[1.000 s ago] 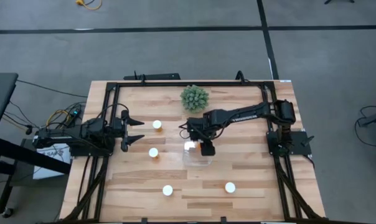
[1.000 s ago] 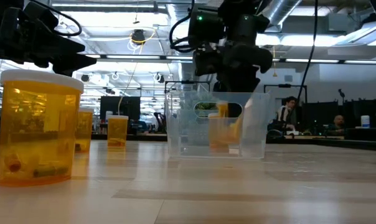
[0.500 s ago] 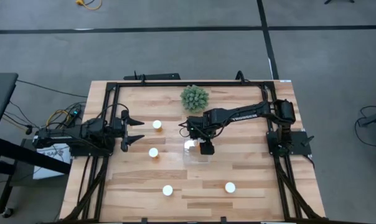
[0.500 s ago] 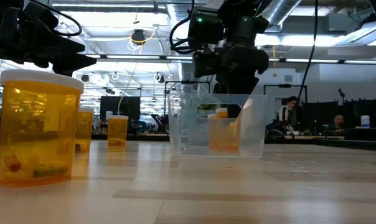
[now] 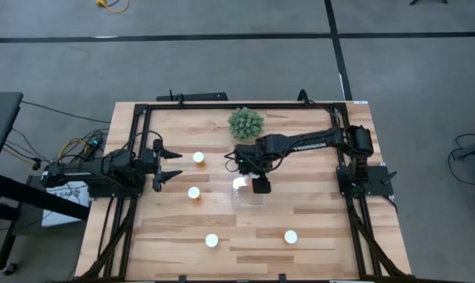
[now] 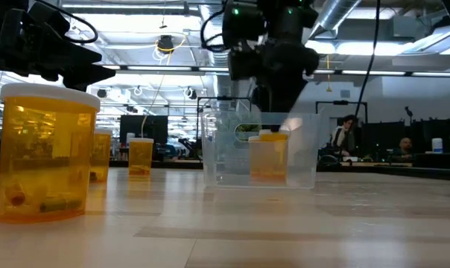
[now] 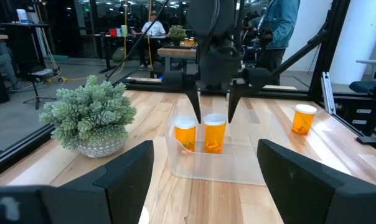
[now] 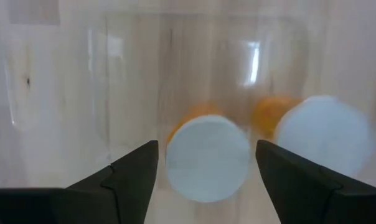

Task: Pick and place pill bottles into a basket
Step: Put the orange pill bottle into the transparent bin

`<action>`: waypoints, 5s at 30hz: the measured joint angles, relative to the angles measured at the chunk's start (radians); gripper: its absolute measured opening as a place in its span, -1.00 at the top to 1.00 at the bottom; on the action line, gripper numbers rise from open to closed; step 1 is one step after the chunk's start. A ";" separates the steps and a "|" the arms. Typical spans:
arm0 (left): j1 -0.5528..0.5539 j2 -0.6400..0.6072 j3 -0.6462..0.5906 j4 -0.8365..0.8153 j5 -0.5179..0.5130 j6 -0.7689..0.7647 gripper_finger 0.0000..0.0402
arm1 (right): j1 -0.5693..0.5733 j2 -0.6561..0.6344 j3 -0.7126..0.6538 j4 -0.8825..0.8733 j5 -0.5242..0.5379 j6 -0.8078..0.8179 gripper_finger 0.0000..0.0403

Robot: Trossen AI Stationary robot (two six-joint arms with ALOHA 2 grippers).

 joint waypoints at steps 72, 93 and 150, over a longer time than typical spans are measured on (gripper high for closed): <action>0.000 0.000 0.000 0.000 0.000 0.000 -0.38 | 0.744 -0.694 -0.598 0.103 0.125 0.258 -0.32; 0.000 0.000 0.000 0.000 0.000 0.000 -0.38 | 0.838 -0.572 -0.729 0.497 0.280 0.415 -0.32; 0.000 0.000 0.000 0.000 0.000 0.000 -0.38 | 0.718 -0.475 -0.729 0.642 0.128 0.140 -0.32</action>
